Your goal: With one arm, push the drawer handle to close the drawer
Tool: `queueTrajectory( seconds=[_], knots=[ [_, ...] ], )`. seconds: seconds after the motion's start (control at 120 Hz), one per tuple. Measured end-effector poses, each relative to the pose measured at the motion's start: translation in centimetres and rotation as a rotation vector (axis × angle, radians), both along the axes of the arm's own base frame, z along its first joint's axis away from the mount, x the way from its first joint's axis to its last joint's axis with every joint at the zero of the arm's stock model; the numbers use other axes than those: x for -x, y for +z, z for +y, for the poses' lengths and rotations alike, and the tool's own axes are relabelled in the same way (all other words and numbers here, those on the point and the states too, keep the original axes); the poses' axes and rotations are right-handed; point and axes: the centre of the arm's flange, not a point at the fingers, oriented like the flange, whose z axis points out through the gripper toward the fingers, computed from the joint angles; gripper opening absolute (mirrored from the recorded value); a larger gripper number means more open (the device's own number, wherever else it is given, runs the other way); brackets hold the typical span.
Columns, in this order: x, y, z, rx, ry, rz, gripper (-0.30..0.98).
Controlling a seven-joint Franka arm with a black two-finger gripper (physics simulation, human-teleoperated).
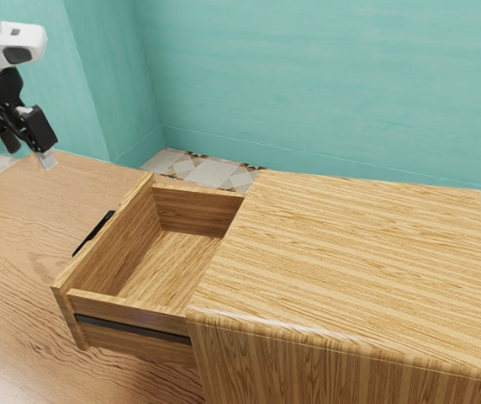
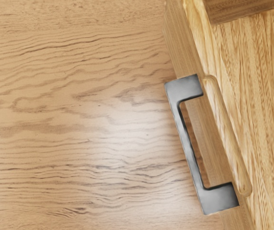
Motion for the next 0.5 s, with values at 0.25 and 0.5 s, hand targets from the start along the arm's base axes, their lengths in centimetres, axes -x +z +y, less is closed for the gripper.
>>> queueTrajectory(
  seconds=[0.25,0.5],
  knots=[
    [-1.0,-1.6,-2.8,-0.023,-0.008,0.050,0.66],
    [-1.7,-6.5,8.3,-0.152,-0.234,0.127,0.66]
  ],
)
